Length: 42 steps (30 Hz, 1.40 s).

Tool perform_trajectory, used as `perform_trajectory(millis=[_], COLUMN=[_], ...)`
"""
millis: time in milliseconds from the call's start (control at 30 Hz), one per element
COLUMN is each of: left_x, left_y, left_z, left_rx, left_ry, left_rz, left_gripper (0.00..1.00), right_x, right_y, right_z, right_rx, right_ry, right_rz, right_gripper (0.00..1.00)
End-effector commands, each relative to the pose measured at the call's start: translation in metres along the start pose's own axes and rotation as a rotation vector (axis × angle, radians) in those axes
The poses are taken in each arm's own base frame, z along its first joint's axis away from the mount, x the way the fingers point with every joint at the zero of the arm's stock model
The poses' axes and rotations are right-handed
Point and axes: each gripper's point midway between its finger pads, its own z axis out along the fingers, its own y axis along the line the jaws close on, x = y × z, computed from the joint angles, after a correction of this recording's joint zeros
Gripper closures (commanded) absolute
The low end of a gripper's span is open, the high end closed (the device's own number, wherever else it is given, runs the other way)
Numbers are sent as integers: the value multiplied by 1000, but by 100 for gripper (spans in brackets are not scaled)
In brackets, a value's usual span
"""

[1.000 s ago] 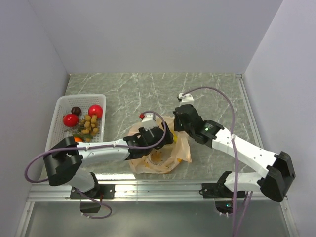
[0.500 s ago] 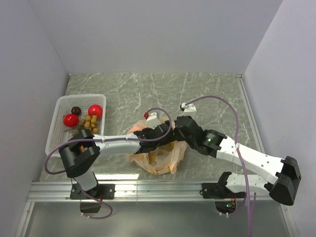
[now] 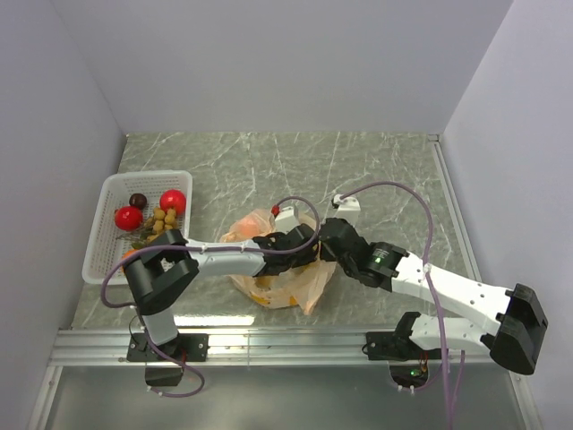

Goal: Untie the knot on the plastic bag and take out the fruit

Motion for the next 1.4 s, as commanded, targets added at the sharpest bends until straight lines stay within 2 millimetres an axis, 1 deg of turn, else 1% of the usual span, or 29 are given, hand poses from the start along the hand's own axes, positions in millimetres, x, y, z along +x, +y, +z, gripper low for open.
perform_trajectory(millis=[0, 100, 167, 200, 233, 300, 333, 367, 433, 467, 500, 633, 667, 700, 733, 767, 800, 867, 967, 1000, 1067, 1100, 1167, 1200, 1233, 1267, 1300, 1333, 1367], left_x=[-7, -6, -9, -10, -13, -16, -14, -13, -7, -6, -5, -4, -4, 2, 4, 5, 12, 20, 21, 13, -4, -20, -58, -79, -105, -120, -136, -153, -167], left_y=[-14, -17, -12, -12, -8, -10, -15, -15, -14, -24, -22, -37, -41, -43, -50, -53, -59, -63, -62, -58, -66, -68, -74, -77, -75, -74, -74, -70, -73], left_z=[-27, -45, -59, -65, -76, -88, -101, -107, -123, -133, -142, -173, -176, -178, -179, -178, -181, -183, -174, -171, -179, -188, -198, -211, -214, -219, -229, -232, -241], left_rx=[70, 111, 126, 139, 167, 231, 303, 333, 409, 480, 522, 719, 749, 772, 788, 797, 839, 871, 826, 789, 810, 810, 771, 767, 720, 705, 701, 685, 703], left_ry=[5, 16, 7, 0, -8, -16, -4, -5, 6, -12, -26, -62, -72, -45, -32, -31, 6, 45, 67, 25, -68, -133, -290, -365, -458, -508, -559, -599, -648], left_rz=[77, 137, 146, 163, 161, 207, 221, 276, 346, 393, 415, 520, 566, 598, 628, 668, 693, 730, 739, 715, 654, 616, 532, 485, 426, 382, 329, 265, 209], left_gripper=[65, 78, 87, 89, 93, 98, 99, 99, 99, 99, 99, 98, 98, 98, 98, 98, 99, 99, 98, 98, 99, 99, 99, 99, 99, 99, 99, 99, 99], right_x=[-12, -20, -24, -27, -27, -25, -23, -22, -17, -19, -14, 4, 7, 13, 6, 9, 5, 0, -15, -16, -13, -7, 1, 13, 16, 19, 28, 31, 33], right_y=[-25, -47, -58, -64, -69, -78, -82, -83, -79, -72, -64, -40, -35, -24, -17, -11, -1, -2, -2, -5, -7, -9, -13, -19, -20, -20, -24, -24, -19], right_z=[8, 16, 20, 23, 24, 27, 28, 30, 33, 35, 37, 42, 44, 40, 38, 38, 35, 32, 22, 21, 19, 19, 18, 20, 17, 16, 16, 15, 11], right_rx=[88, 154, 186, 210, 227, 266, 279, 284, 252, 216, 171, 78, 77, 56, 52, 47, 28, 49, 41, 42, 39, 42, 40, 48, 37, 26, 32, 25, -2], right_ry=[-59, -90, -103, -111, -109, -104, -100, -97, -84, -95, -71, -24, -14, -2, -17, -4, -9, -17, -70, -75, -71, -59, -52, -35, -40, -44, -35, -35, -43], right_rz=[34, 48, 40, 46, 38, 28, 28, 27, 21, 29, 23, -16, -35, -69, -83, -109, -120, -122, -99, -105, -109, -105, -88, -77, -66, -60, -62, -65, -67], right_gripper=[100, 100, 100, 100, 100, 100, 100, 100, 100, 100, 100, 100, 100, 100, 100, 100, 100, 100, 100, 100, 100, 100, 100, 100, 100, 100, 100, 100, 100])
